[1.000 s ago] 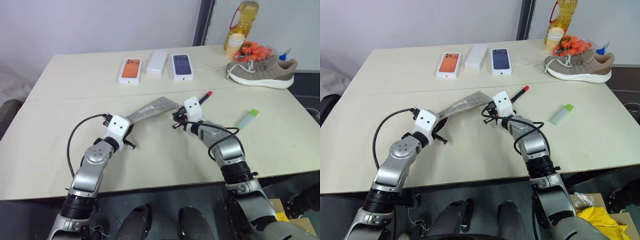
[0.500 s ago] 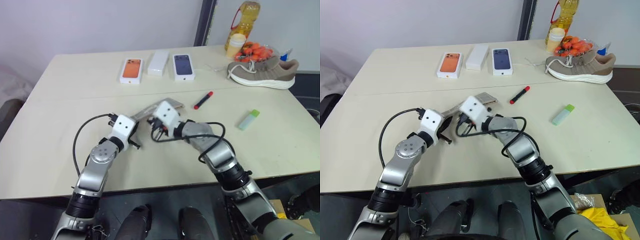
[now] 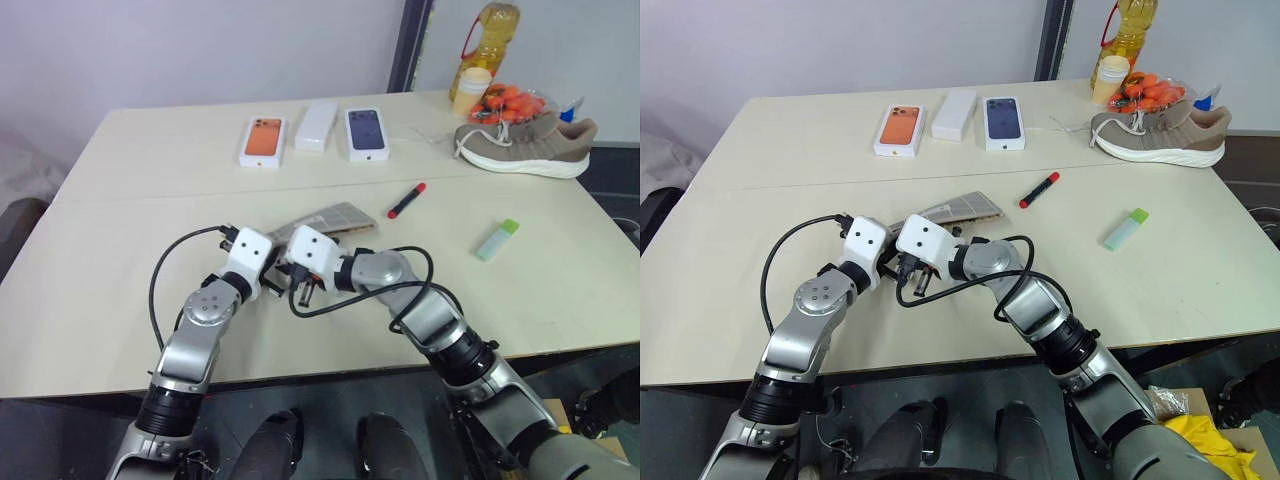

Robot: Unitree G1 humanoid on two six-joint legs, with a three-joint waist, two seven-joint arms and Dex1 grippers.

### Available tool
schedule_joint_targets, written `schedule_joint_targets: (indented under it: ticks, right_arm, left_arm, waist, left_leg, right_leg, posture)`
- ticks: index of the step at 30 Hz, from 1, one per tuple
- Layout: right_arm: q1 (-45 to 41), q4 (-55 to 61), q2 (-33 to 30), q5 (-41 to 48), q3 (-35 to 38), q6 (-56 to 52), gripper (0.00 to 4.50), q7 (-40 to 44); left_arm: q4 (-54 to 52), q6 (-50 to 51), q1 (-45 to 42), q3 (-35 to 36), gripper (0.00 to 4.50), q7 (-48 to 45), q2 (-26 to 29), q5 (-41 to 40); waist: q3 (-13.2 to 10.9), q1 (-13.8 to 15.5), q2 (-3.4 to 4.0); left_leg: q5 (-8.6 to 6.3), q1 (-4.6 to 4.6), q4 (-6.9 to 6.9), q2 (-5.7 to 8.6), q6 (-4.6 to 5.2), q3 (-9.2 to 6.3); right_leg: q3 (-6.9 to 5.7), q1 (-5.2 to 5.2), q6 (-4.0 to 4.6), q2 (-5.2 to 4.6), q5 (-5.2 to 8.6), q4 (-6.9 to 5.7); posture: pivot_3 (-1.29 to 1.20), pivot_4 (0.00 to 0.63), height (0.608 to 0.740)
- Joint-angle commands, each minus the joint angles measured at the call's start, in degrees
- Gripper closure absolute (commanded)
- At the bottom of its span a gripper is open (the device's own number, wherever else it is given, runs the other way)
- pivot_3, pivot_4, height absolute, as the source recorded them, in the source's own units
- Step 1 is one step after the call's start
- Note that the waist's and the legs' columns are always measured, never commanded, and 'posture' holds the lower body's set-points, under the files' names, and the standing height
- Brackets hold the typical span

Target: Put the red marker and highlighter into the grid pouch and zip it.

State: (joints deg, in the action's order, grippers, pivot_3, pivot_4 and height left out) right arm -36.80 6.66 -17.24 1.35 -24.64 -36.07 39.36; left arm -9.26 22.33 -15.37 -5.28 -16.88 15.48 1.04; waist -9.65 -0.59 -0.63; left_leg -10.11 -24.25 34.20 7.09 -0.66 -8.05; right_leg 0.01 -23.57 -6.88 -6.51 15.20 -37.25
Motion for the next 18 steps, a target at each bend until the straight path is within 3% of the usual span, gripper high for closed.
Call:
schedule_joint_targets:
  ticks: [1,4,11,18]
  right_arm:
    - [0.86,1.67,-1.95,1.91,8.27,-2.05,1.62,-1.93]
    - [0.86,-1.64,-2.04,2.04,13.88,-3.43,0.15,-6.07]
    - [-6.96,-22.0,4.37,2.2,29.91,-2.16,0.06,-27.74]
    - [-16.67,-39.05,8.15,1.92,35.56,3.51,0.06,-41.78]
  left_arm:
    - [-1.34,0.89,-0.62,3.44,4.5,3.86,0.32,1.53]
    - [-0.24,1.45,-1.29,4.29,4.5,6.2,-0.04,2.39]
    - [2.75,2.98,-3.73,4.62,4.5,9.65,-3.01,2.54]
    - [3.04,2.91,-4.44,3.83,4.5,9.73,-4.13,2.45]
  waist:
    - [0.0,0.01,-0.01]
    - [0.0,-0.12,-0.01]
    - [0.0,-0.12,-0.01]
    - [0.0,-0.37,0.0]
  left_leg:
    - [0.0,0.0,0.0,0.0,0.0,0.0]
    - [0.0,0.0,0.0,0.0,0.0,0.0]
    - [0.02,0.01,-0.01,0.0,-0.03,0.03]
    - [0.04,0.0,-0.04,-0.01,-0.05,0.05]
  right_leg:
    - [0.0,0.0,0.0,0.0,0.0,0.01]
    - [0.0,0.0,0.0,0.0,0.0,0.0]
    - [0.01,-0.01,0.01,0.0,-0.01,-0.02]
    - [0.03,-0.03,0.01,0.01,-0.01,-0.02]
  posture:
    - [0.0,0.15,0.74]
    - [0.0,0.15,0.74]
    - [0.0,0.15,0.74]
    - [0.0,0.15,0.74]
